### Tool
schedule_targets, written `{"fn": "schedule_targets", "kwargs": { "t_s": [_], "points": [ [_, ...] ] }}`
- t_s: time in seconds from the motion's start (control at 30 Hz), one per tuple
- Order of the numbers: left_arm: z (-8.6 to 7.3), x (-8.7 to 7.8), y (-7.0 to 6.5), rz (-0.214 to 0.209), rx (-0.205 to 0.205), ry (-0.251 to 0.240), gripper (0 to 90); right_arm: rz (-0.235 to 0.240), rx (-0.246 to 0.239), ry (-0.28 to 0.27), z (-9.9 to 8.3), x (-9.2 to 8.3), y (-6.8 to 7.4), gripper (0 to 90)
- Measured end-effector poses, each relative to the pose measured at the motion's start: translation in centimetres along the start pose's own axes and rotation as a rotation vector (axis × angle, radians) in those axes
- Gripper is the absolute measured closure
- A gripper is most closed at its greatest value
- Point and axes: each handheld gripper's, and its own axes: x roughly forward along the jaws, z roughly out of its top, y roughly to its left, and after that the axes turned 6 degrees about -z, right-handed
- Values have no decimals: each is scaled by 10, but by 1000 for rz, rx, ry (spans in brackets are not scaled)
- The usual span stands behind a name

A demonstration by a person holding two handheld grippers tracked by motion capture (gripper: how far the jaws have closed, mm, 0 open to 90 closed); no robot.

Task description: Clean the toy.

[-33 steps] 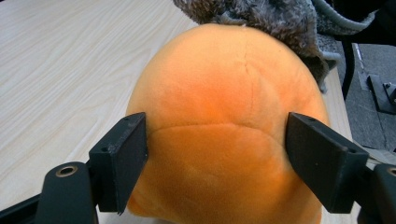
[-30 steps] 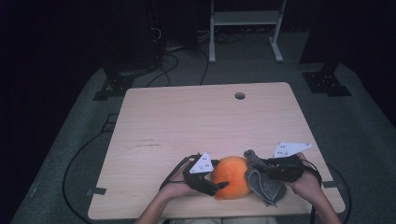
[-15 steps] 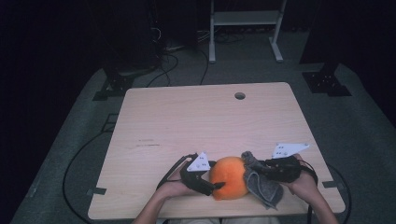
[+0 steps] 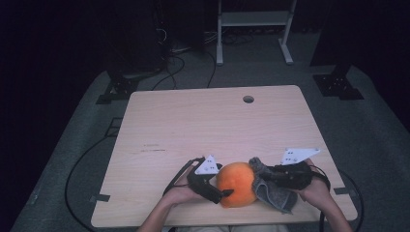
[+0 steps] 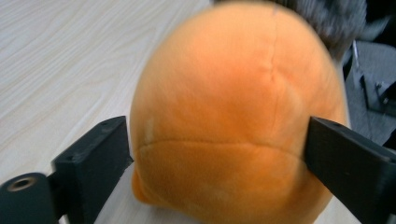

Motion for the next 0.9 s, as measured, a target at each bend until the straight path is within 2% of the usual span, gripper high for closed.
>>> {"fn": "schedule_targets", "kwargs": {
  "t_s": [0.07, 0.1, 0.17, 0.2, 0.23, 0.27, 0.33, 0.4, 0.47, 0.5, 0.53, 0.57, 0.6, 0.63, 0.67, 0.73, 0.8, 0.87, 0.9],
  "points": [
    [4, 3, 0, 21, -2, -3, 41, -4, 15, 3, -3, 3, -2, 732],
    [4, 6, 1, 17, -10, 10, 32, -2, 22, 2, -3, 3, -3, 733],
    [3, 14, 2, -15, -24, 33, 25, 4, 23, 5, -4, 2, -4, 733],
    [3, 18, 2, -48, -27, 47, 26, 7, 25, 8, -4, 2, -4, 733],
    [4, 19, 0, -47, -20, 51, 27, 12, 27, 10, -5, 3, -5, 733],
    [6, 19, -3, -40, 7, 53, 45, 16, 30, 14, -5, 2, -6, 733],
    [9, 17, -8, -9, 52, 47, 149, 18, 39, 18, -6, 1, -9, 733],
    [14, 12, -16, 39, 145, 9, 243, 9, 43, 16, -7, -2, -10, 734],
    [21, 6, -22, 136, 278, -12, 277, -6, 48, -13, -4, -9, -9, 735],
    [24, 3, -24, 160, 317, -33, 277, -4, 52, -42, -1, -13, -9, 737],
    [27, 1, -23, 165, 350, -43, 275, 5, 56, -72, 2, -15, -8, 737],
    [28, 0, -23, 166, 364, -37, 264, -6, 49, -91, 8, -15, -4, 736],
    [27, 1, -21, 170, 365, -20, 244, -15, 36, -95, 11, -13, -1, 736],
    [25, 3, -18, 164, 336, 18, 198, -24, 18, -90, 14, -9, 4, 736],
    [23, 4, -14, 139, 277, 19, 142, -32, -8, -73, 17, -1, 9, 736],
    [18, 4, -7, 116, 172, -21, 91, -13, -28, -55, 17, 12, 17, 738],
    [14, 4, -2, 124, 127, 0, 110, -7, -52, -54, 19, 22, 26, 739],
    [10, 4, -2, 122, 124, -18, 136, -32, -81, -53, 23, 23, 30, 739],
    [9, 4, -2, 124, 132, -9, 139, -39, -83, -53, 23, 23, 29, 738]
  ]
}}
